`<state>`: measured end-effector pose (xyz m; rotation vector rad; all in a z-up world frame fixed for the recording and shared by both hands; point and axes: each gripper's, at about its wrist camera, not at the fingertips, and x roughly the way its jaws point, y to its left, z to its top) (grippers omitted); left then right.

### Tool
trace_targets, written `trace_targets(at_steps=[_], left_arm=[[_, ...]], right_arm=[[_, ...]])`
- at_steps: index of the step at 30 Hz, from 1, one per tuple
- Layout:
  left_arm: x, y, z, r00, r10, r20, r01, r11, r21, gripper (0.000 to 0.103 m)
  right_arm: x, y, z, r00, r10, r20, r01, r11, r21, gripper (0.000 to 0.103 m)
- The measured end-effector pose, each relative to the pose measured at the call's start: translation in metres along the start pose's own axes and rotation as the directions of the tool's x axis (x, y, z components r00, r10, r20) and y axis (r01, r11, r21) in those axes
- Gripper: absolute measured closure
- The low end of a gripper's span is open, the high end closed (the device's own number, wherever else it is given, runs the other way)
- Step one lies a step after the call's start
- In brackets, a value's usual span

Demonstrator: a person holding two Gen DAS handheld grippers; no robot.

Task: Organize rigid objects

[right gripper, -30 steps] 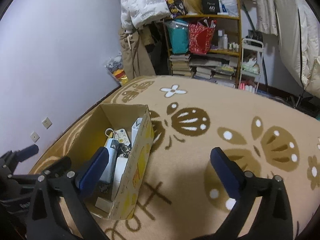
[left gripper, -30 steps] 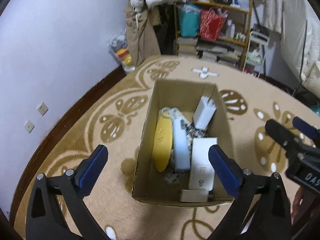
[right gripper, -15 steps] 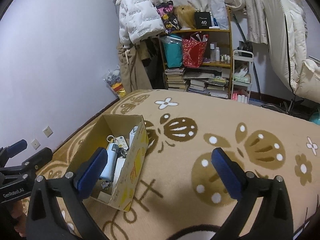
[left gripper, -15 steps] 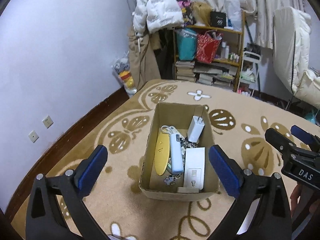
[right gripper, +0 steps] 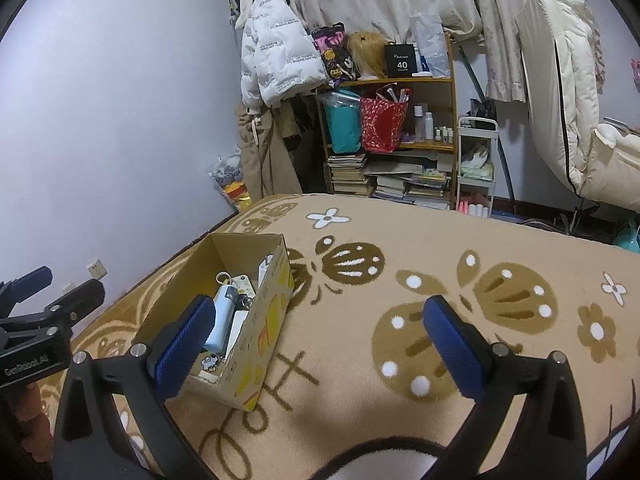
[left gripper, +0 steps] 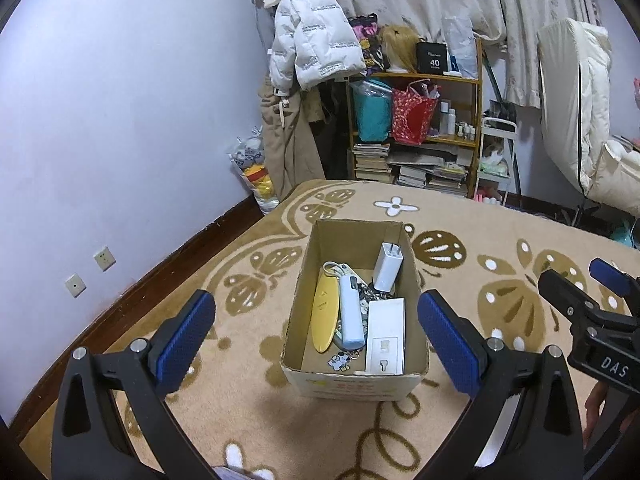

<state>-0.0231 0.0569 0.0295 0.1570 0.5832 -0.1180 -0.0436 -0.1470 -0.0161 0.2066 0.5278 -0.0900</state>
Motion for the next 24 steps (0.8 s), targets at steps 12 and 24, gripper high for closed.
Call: trace_targets(at_steps=[12,24], left_arm=[[0.013,-0.024,-0.008,1.0,0.005,-0.029,-0.002,0.996,0.092,0.002],[0.023,-0.025,-0.012,0.998,0.008,-0.058,-0.003,0.995,0.095,0.002]], right_arm=[[0.013,-0.008,-0.019,0.999,-0.01,-0.04,0.012,0.999,0.035,0.0],[0.013,-0.013,-0.023,0.999,-0.024,-0.049,0.026,0.999,0.039,0.0]])
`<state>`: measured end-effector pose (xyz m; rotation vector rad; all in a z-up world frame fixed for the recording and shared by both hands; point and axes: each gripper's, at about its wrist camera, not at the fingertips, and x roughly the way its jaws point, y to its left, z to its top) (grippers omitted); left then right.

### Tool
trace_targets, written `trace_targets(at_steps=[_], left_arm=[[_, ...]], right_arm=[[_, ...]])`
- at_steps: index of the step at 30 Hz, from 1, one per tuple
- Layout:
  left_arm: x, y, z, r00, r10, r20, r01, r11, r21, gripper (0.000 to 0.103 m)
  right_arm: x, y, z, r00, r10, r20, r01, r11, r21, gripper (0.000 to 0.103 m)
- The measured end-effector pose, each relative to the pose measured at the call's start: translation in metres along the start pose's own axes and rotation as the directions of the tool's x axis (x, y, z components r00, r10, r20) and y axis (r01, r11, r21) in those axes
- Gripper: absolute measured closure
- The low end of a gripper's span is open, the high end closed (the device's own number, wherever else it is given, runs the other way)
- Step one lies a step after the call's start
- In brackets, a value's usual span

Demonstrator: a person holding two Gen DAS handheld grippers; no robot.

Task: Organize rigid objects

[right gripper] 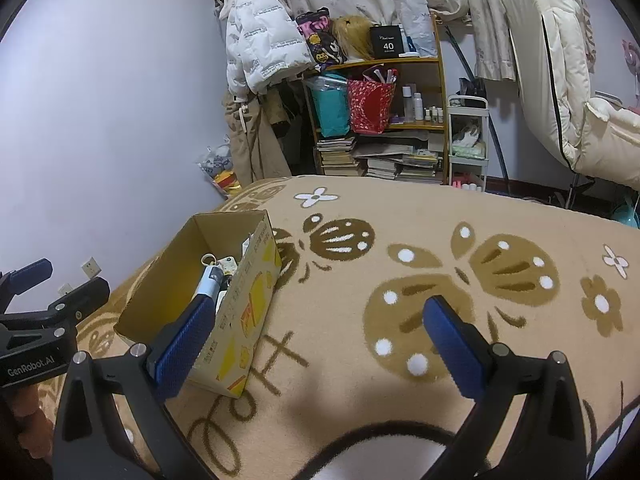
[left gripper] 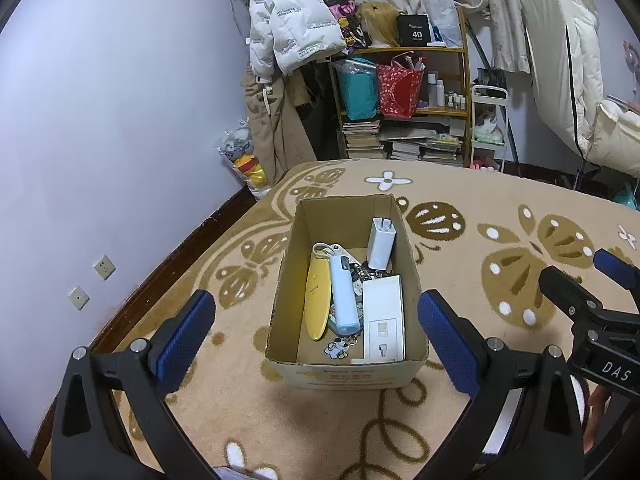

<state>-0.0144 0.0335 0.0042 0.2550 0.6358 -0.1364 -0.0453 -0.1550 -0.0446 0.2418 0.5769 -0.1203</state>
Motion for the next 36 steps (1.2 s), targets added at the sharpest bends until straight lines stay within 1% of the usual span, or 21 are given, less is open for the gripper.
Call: trace_targets(at_steps=[7,15,22,24,26,33,36], left_arm=[[0.008,-0.001,-0.003,0.999,0.031,-0.028,-0.03,0.999,0.021,0.002],[0.009,0.0,-0.004,0.998,0.039,-0.041,-0.039,0.999,0.022,0.002],[0.008,0.003,-0.002,0.998,0.045,-0.042,-0.045,0.999,0.0,0.002],[0.008,0.003,-0.001,0.998,0.037,-0.043,-0.037,0.999,0.003,0.002],[0.007,0.003,-0.001,0.998,0.049,-0.035,-0.049,0.999,0.005,0.002],[0.005,-0.001,-0.004,0.999,0.041,-0.027,-0.04,0.999,0.026,0.002],[0.005,-0.004,-0.004,0.998,0.056,-0.028,-0.055,0.998,0.037,0.002]], right_arm=[[0.0,-0.001,0.0,1.0,0.002,0.002,-0.002,1.0,0.002,0.0],[-0.001,-0.004,-0.001,1.0,-0.003,-0.006,0.003,1.0,0.009,0.0],[-0.002,-0.008,-0.002,1.0,-0.008,-0.004,0.008,1.0,0.012,0.0],[-0.003,-0.009,-0.002,1.0,-0.007,-0.006,0.007,1.0,0.012,0.0],[-0.002,-0.009,-0.001,1.0,-0.006,-0.006,0.006,1.0,0.01,0.0],[-0.002,-0.009,-0.001,1.0,-0.009,-0.005,0.009,1.0,0.007,0.0],[-0.003,-0.011,-0.002,1.0,-0.011,-0.005,0.011,1.0,0.006,0.0]])
